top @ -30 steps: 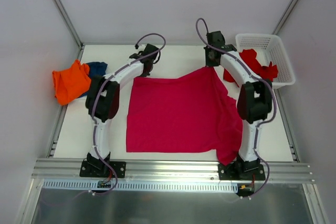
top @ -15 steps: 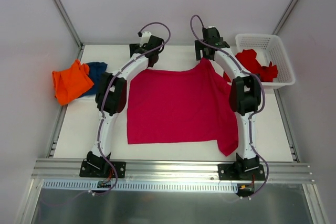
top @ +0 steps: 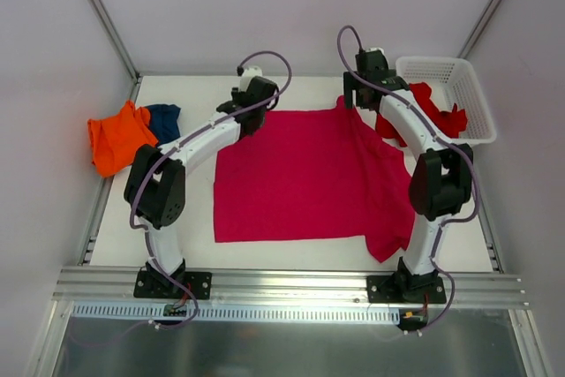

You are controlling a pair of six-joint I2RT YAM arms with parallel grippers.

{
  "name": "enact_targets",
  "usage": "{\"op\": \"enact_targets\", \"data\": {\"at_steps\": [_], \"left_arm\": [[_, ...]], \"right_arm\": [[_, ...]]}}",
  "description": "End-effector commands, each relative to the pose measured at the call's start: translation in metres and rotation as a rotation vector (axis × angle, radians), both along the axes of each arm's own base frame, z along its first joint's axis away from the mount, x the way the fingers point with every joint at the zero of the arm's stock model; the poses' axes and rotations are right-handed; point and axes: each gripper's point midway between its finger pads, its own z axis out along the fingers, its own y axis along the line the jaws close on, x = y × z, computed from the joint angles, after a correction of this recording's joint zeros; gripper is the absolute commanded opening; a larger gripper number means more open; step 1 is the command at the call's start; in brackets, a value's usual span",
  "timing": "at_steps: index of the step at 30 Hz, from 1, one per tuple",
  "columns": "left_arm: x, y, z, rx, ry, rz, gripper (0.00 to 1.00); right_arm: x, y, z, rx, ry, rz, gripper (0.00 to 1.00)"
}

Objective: Fold and stack the t-shirts
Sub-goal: Flatten the tshirt out

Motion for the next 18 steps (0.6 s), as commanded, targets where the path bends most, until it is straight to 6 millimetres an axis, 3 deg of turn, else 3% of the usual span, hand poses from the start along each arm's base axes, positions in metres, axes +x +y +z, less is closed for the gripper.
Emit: {"op": "enact_targets", "data": {"at_steps": [1,2,4,5,6,9,10,11,18], "left_arm": [[-0.059,-0.039,-0.035,-0.118,0.134,-0.137,0.3],[-0.074,-0.053,-0.044,-0.162,0.184,-0.191,0.19],[-0.108,-0.07,-0.067,-0.185,0.281,-0.25,0.11],[-0.121,-0.078,-0.075,-0.206,0.324,-0.277,0.03],[-0.137,-0.081,-0.088,-0.201,0.37,-0.278,0.0],[-0.154,-0.083,-0.101,-0.183,0.402,-0.277,0.0],[-0.164,-0.084,-0.111,-0.186,0.434,-0.276,0.0],[-0.167,-0.083,-0.116,-0.184,0.446,-0.268,0.0],[-0.213,-0.075,-0.174,-0.16,0.627,-0.243,0.0]], "right_arm": [[-0.053,-0.016,-0.002,0.029,0.078,-0.076,0.92],[-0.063,-0.015,-0.004,0.063,0.084,-0.089,0.92],[-0.082,-0.016,0.004,0.094,0.078,-0.082,0.86],[-0.095,-0.017,-0.008,0.099,0.113,-0.085,0.82],[-0.102,-0.017,-0.009,0.1,0.119,-0.079,0.72],[-0.124,-0.02,-0.01,0.095,0.127,-0.073,0.54],[-0.133,-0.023,-0.009,0.097,0.124,-0.079,0.41],[-0.137,-0.025,-0.008,0.096,0.12,-0.08,0.35],[-0.164,-0.034,-0.013,0.1,0.123,-0.092,0.32]]}}
